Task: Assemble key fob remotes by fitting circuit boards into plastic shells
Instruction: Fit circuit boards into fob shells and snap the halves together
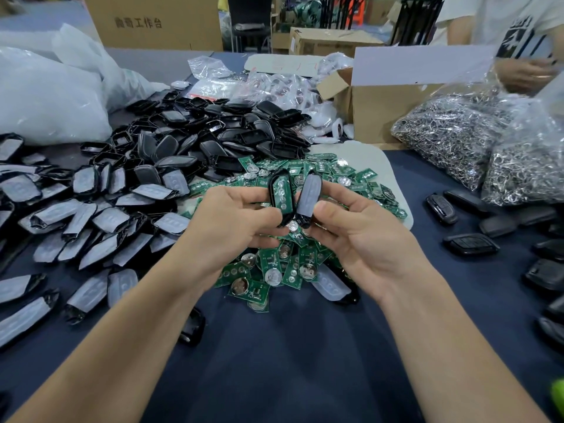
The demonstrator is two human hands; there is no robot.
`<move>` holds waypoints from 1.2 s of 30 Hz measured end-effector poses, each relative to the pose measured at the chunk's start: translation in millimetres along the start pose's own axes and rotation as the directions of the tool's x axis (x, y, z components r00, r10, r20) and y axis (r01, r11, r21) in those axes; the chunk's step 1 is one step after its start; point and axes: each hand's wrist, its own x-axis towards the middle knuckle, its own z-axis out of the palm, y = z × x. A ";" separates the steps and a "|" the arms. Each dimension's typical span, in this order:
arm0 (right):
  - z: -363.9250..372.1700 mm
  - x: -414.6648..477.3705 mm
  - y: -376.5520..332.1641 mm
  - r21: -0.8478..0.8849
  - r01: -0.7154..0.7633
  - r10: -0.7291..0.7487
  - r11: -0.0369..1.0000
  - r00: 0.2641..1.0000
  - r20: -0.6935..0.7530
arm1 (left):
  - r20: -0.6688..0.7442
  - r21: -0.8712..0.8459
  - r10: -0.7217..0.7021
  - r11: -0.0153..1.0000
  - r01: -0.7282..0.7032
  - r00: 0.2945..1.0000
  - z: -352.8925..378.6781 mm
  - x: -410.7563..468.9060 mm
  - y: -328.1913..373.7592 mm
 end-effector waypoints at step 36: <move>7.2 -2.9 8.2 -0.276 0.195 -0.217 0.941 0.975 -0.051 | -0.016 0.031 0.053 0.998 -0.052 0.998 6.7 -4.2 0.4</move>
